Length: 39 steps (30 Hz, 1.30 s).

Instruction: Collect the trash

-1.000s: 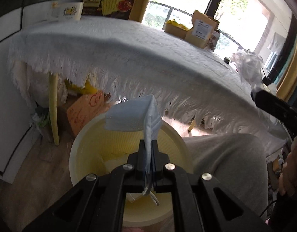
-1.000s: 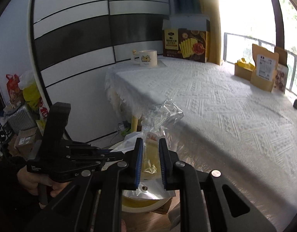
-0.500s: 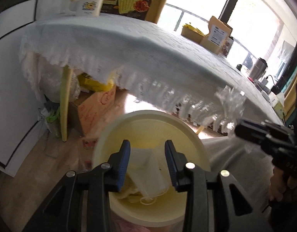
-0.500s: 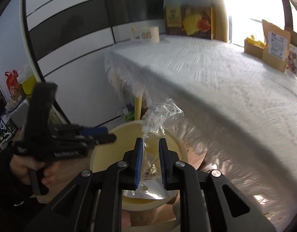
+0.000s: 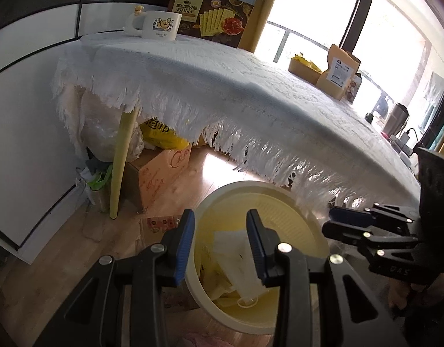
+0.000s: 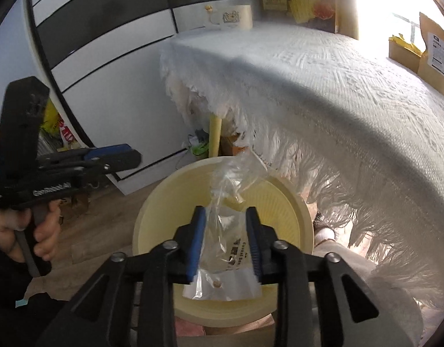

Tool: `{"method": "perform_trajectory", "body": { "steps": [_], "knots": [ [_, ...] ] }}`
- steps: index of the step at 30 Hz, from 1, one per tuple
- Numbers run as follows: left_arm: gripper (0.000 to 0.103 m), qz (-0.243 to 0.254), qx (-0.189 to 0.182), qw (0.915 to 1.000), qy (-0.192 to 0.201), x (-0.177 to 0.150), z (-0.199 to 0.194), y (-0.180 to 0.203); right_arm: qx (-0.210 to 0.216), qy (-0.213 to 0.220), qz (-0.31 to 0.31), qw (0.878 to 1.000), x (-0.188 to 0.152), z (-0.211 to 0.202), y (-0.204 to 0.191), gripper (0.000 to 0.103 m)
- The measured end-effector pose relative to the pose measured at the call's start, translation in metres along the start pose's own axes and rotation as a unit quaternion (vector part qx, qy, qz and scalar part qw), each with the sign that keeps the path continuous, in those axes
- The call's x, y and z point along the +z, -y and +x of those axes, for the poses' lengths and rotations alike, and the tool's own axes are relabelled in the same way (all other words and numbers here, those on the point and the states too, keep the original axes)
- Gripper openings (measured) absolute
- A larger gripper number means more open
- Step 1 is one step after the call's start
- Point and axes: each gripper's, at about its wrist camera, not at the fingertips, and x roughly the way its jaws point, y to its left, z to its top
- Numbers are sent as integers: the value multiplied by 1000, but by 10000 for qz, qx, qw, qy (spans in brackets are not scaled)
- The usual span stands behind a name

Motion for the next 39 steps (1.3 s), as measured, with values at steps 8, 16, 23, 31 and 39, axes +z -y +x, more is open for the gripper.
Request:
{"method": "perform_trajectory", "body": {
  "steps": [8, 16, 23, 31, 39],
  "knots": [
    [37, 58, -39, 9999, 122, -1, -13, 8, -102, 43, 73, 9999, -9, -12, -4, 40],
    [37, 226, -158, 9993, 243, -3, -30, 24, -192, 117, 91, 9997, -25, -40, -4, 40],
    [37, 456, -256, 9980, 358, -6, -46, 52, -308, 307, 82, 9990, -40, -77, 0, 40],
    [37, 725, -477, 9952, 446, -8, -61, 90, -459, 602, 239, 9968, -61, -123, 7, 40],
    [41, 1010, -609, 9913, 585, -10, -77, 129, -611, 983, 393, 9925, -78, -172, 13, 40]
  ]
}}
